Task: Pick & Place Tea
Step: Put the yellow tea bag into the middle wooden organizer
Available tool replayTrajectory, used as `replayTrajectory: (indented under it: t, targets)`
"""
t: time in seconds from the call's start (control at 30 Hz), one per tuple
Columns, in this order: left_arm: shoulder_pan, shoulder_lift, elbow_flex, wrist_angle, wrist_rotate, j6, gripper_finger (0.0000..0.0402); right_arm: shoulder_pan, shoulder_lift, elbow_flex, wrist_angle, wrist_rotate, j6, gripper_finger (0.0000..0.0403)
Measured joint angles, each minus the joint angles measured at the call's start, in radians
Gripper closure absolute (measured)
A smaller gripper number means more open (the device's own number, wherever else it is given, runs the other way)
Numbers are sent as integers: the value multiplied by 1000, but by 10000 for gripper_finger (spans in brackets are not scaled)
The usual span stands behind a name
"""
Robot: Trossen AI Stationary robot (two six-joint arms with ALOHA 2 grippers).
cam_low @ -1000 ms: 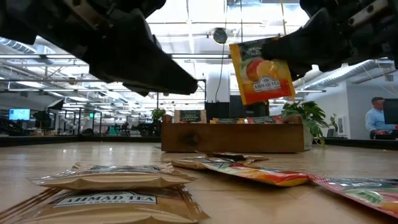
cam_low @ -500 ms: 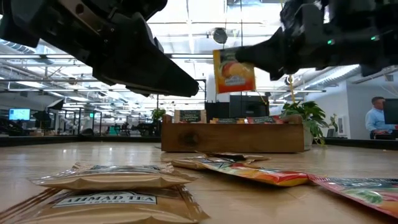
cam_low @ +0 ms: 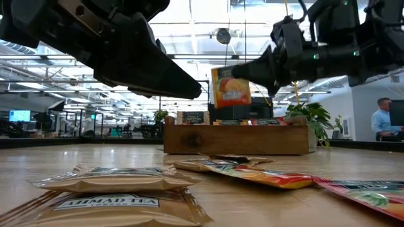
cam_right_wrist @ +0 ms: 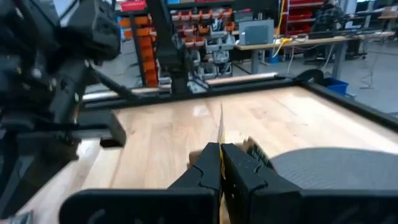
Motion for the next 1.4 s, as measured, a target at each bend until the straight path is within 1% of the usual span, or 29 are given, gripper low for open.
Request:
replayTrajectory:
  t: [0.13, 0.3, 0.73, 1.1, 1.3, 1.4]
  targets:
    - [0, 0, 0, -2, 0, 0, 366, -13, 80, 0, 63, -25, 4, 403]
    - [0, 0, 0, -2, 0, 0, 366, -39, 156, 0, 88, -15, -16, 403]
    - [0, 0, 0, -4, 1, 0, 366, -58, 274, 0, 111, -13, 15, 403]
    - [0, 0, 0, -4, 1, 16, 366, -58, 293, 2, 132, -7, 25, 403]
    - [0, 0, 0, -4, 1, 16, 366, -38, 295, 0, 151, -14, 0, 402]
    - [0, 0, 0, -4, 1, 15, 366, -28, 295, 0, 144, -13, 0, 391]
